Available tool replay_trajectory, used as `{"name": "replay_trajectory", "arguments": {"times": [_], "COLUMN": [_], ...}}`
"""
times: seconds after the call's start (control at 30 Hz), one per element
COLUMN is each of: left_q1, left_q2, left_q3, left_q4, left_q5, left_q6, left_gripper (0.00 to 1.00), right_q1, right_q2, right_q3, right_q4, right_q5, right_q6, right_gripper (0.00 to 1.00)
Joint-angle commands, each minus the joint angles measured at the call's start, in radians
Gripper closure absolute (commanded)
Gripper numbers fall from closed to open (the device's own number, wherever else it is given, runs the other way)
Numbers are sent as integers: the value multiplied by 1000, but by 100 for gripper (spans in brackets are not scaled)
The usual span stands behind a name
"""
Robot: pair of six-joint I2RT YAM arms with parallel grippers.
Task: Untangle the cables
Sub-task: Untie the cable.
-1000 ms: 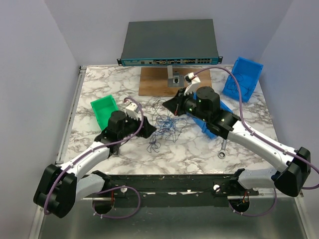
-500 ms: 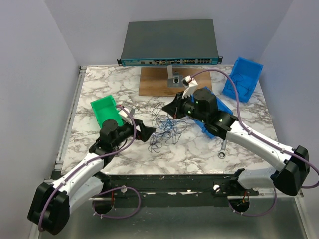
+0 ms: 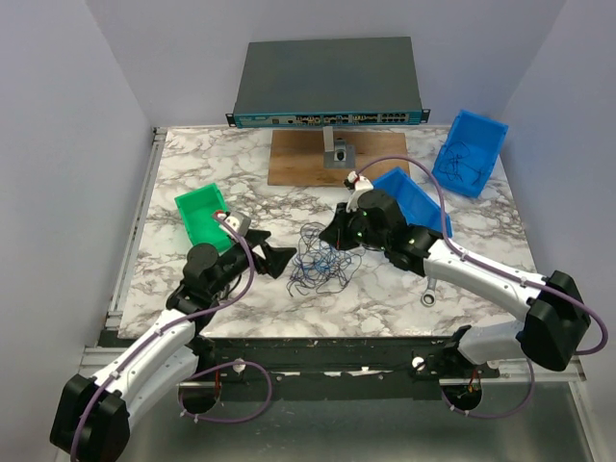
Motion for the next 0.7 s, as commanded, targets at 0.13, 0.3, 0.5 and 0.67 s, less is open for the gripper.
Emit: {"name": "replay_trajectory", "arguments": {"times": [0.13, 0.3, 0.5, 0.67], "left_q1": [-4, -4, -5, -13], "left_q2": [-13, 30, 125, 175], "left_q3": [4, 16, 90, 152], "left_q4": [-29, 9, 28, 29], "left_q5": [-175, -100, 27, 94], "left_q6": [2, 1, -47, -67], "left_gripper": [1, 1, 2, 2], "right_q1": [50, 53, 53, 53], "right_q2": [23, 14, -37, -66], "right_q3": [52, 62, 84, 119], "right_q4": [-150, -152, -102, -92], "right_q5": [304, 287, 220, 190], "right_q6": [-78, -117, -152, -157], "right_gripper": [99, 99, 99, 99]}}
